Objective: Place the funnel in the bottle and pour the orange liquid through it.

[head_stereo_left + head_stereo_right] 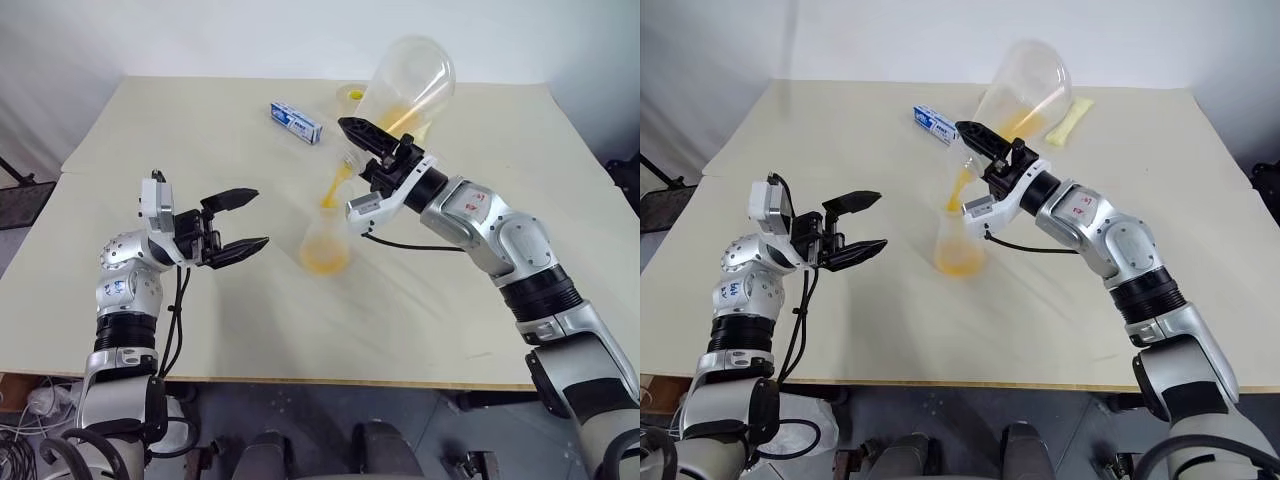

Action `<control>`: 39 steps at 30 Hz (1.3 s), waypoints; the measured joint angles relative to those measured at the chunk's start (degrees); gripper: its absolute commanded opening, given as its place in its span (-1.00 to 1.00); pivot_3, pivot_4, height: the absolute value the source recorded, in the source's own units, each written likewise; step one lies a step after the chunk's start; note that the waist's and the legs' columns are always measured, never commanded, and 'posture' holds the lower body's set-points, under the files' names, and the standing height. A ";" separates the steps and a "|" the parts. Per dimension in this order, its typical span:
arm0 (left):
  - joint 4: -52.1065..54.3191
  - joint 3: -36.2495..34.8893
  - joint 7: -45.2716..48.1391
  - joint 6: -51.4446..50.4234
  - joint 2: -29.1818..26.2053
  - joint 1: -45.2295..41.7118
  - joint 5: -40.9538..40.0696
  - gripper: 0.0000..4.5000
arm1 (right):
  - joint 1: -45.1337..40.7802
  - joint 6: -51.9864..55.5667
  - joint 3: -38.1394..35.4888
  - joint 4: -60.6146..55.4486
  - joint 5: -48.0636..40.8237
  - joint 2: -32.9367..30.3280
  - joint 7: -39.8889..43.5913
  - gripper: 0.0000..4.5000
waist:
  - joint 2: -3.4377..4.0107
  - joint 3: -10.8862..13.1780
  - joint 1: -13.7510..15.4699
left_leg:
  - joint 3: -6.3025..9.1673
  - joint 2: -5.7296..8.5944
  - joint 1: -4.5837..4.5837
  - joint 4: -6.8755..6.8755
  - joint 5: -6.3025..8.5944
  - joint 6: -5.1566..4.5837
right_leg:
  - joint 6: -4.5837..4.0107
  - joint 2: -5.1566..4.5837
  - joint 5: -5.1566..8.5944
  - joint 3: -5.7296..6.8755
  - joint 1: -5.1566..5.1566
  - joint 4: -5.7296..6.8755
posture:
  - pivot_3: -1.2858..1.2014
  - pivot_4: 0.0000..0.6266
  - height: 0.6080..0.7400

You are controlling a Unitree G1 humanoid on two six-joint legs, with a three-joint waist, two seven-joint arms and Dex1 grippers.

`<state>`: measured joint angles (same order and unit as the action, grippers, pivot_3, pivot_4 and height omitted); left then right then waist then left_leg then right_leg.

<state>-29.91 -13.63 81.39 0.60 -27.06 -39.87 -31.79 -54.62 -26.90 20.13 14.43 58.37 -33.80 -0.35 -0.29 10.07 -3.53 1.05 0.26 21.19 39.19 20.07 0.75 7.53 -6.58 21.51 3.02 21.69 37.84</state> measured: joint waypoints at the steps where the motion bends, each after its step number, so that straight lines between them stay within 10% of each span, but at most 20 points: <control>1: 0.01 0.00 -0.03 -0.11 0.00 0.03 0.00 1.00 | -0.34 -0.39 0.01 0.28 0.09 -0.10 -0.11 0.09 | 0.00 0.00 -0.01 | 0.00 0.00 0.00 0.00 0.00 0.00 | 0.00 0.00 0.00 0.00 0.00 0.00 | 0.03 -0.52 1.00; 39: -1.66 0.20 -0.49 0.22 0.19 -1.36 0.13 1.00 | -0.40 0.63 1.20 0.57 2.66 -1.63 -2.29 0.09 | 0.00 0.00 -0.02 | -0.01 0.00 0.00 0.00 0.00 0.00 | 0.00 0.00 0.00 0.00 0.00 0.00 | 0.03 -0.52 1.00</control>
<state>-31.57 -13.43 80.90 0.82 -26.87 -41.24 -31.66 -55.01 -26.27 21.32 15.00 61.03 -35.42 -2.64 -0.29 10.07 -3.55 1.04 0.26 21.19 39.19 20.07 0.75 7.53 -6.58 21.51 3.02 21.69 37.84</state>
